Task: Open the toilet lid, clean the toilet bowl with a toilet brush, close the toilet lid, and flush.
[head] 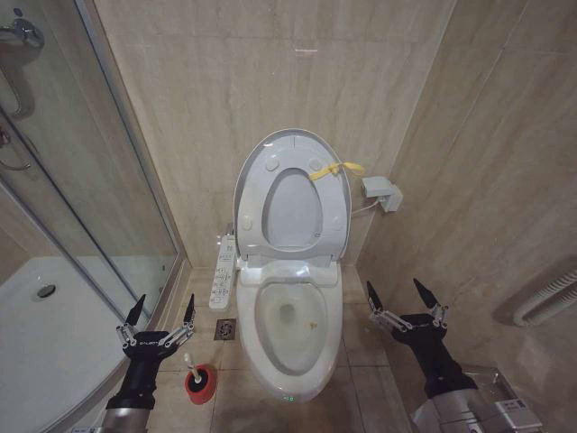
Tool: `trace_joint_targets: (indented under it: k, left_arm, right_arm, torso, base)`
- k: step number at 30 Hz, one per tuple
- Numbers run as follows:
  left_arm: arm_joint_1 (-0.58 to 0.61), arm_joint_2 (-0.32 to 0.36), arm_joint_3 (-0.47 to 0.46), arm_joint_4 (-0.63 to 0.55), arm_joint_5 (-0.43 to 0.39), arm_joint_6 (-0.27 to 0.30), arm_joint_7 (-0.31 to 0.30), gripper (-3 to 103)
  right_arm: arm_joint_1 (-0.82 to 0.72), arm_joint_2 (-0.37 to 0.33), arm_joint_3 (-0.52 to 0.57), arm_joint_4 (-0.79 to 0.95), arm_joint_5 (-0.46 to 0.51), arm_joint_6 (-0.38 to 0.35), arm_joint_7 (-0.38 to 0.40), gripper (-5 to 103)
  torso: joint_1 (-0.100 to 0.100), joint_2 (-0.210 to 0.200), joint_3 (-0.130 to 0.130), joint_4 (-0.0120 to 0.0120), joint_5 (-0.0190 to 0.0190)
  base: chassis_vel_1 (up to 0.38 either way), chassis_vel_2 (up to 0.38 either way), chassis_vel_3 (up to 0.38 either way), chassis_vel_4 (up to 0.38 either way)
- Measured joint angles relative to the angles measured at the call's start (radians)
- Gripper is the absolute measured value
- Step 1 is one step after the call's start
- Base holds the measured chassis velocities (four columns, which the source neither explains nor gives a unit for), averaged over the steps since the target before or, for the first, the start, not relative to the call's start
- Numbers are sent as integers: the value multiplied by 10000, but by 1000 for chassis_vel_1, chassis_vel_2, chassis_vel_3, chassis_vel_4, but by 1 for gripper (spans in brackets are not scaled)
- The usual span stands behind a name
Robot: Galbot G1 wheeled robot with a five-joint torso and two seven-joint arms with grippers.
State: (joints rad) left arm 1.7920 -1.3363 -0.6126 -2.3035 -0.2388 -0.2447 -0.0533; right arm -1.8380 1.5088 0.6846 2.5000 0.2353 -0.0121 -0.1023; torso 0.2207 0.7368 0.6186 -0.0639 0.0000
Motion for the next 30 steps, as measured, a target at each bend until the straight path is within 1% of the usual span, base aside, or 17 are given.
trace_joint_targets:
  k: [30]
  left_arm:
    - [0, 0, 0, 0, 0, 0, 0, 100]
  right_arm:
    - [1, 0, 0, 0, 0, 0, 0, 100]
  torso:
    - [0, 0, 0, 0, 0]
  base:
    - [0, 0, 0, 0]
